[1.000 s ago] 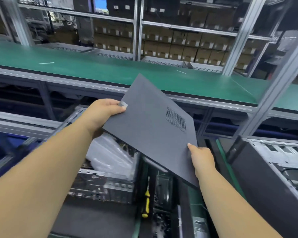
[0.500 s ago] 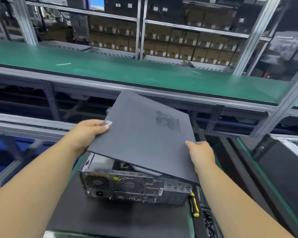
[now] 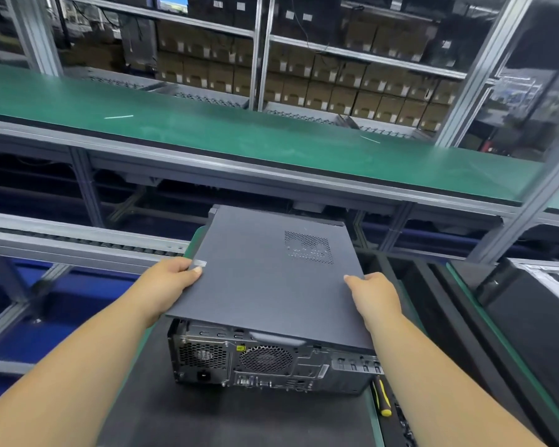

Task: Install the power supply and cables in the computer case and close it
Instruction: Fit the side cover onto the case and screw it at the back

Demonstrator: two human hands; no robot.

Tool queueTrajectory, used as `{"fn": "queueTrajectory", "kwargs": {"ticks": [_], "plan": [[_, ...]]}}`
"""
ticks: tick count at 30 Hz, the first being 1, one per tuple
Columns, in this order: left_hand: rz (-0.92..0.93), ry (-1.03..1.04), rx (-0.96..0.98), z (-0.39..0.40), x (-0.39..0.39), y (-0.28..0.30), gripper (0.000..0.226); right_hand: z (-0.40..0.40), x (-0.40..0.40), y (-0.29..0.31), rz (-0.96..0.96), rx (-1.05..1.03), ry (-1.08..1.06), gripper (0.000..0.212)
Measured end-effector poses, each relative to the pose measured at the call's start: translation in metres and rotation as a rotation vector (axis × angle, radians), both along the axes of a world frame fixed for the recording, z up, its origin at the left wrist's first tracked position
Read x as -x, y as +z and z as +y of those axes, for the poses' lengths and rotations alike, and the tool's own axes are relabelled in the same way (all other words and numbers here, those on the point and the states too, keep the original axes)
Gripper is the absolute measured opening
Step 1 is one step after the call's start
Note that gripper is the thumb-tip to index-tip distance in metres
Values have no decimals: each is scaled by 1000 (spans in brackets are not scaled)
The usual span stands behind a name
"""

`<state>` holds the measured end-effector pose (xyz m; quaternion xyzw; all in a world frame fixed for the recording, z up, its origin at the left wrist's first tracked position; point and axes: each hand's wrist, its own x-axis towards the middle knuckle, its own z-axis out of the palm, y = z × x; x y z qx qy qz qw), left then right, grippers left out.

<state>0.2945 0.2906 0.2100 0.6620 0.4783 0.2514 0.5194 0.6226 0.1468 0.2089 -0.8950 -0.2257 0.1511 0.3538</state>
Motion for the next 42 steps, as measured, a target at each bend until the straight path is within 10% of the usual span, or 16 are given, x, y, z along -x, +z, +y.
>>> {"fn": "queueTrajectory", "kwargs": {"ticks": [7,17,26,42], "plan": [[161,25,-93,4,-4,-7,22,5,0,7,-146,180,25,62],[859,63,-614,10,-9,-3,42,10,-2,5,-327,381,91,65],[522,108,-182,22,-24,-30,20,6,-23,-6,127,200,85,43],[-17,317,148,17,-20,-39,9,7,-32,-28,319,-16,29,35]]}}
